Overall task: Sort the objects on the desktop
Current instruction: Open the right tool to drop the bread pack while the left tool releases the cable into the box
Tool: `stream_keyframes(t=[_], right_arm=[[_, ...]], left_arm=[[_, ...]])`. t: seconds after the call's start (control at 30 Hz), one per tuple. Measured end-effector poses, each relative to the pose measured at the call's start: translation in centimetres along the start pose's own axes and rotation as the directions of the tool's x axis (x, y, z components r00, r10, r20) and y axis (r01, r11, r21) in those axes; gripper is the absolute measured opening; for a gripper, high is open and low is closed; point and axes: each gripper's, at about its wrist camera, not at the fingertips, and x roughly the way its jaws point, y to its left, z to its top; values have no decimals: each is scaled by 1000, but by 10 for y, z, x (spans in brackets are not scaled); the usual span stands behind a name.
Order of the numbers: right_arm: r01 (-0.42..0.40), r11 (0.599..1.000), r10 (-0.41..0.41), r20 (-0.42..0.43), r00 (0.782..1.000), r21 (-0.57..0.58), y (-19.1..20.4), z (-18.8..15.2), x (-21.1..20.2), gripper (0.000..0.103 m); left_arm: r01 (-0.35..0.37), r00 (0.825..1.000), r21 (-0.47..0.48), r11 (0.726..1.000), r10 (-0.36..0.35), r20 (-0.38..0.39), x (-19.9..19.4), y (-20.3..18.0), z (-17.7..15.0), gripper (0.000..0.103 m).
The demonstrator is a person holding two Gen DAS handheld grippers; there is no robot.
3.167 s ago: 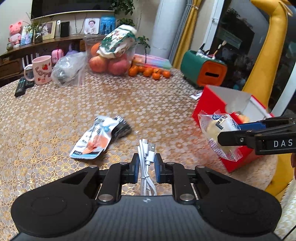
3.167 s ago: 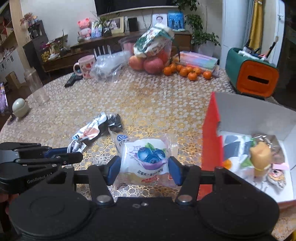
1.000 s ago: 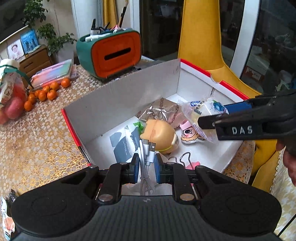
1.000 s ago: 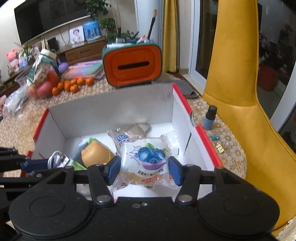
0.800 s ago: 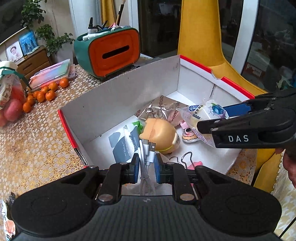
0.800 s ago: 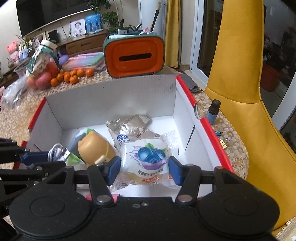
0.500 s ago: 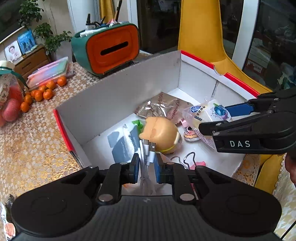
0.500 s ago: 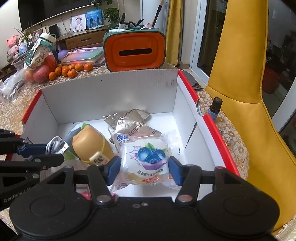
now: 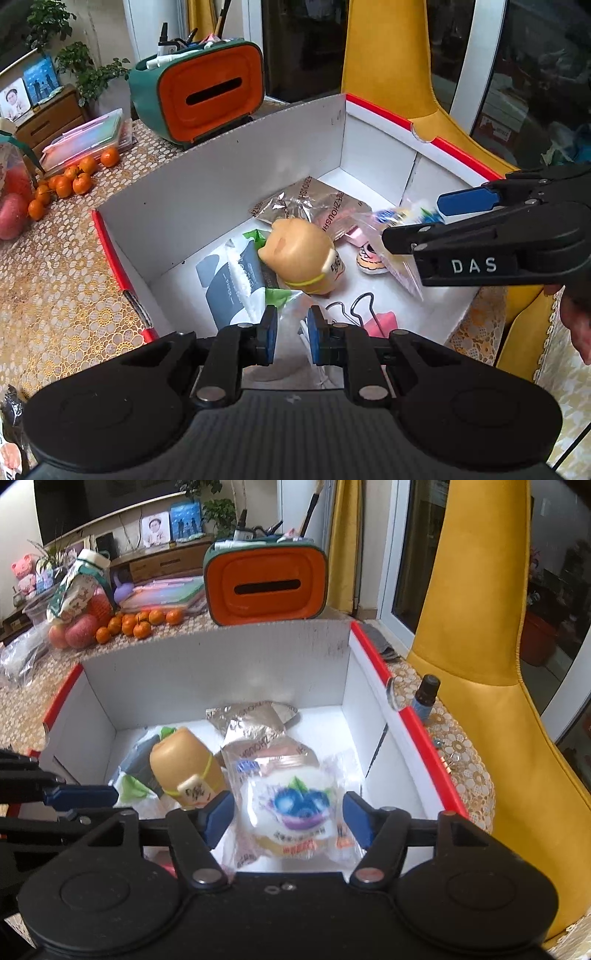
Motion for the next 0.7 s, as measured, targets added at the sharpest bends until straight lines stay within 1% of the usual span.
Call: stream_keyframes(t=[0.07,0.2,0.47,0.53,0.57,0.63,0.67,0.7], right_arm=[[-2,1000,2,7,1000,9,-1,1,-3,66],[-16,1000,16,21,1000,24,-3,1,-10,71],[-30,999,28,58,998,30,-1,3,-27,74],[-29,999,27,67,997,28,0,3,-31,74],[-29,999,27,70,997,27,0,2,-32,74],[-31,999,29,74,997,28,2,1,-35,74],[-33,999,31,76,997,30,2,1,-37,74],[-35,999,32,79,996,31,3,0,-38,74]], left_arm=[[4,1000,-4,1000,-4,4,-3,1,-1,16],[15,1000,-15,1000,-15,19,-10,1,-3,16],[34,998,-23,999,-32,52,-27,0,-8,17],[36,998,-21,999,-35,57,-30,1,-9,23],[35,998,-19,999,-34,61,-32,1,-10,28],[38,997,-17,999,-37,73,-36,1,-12,33],[39,996,-17,999,-37,76,-37,1,-12,46],[38,996,-19,999,-36,83,-40,2,-13,61]])
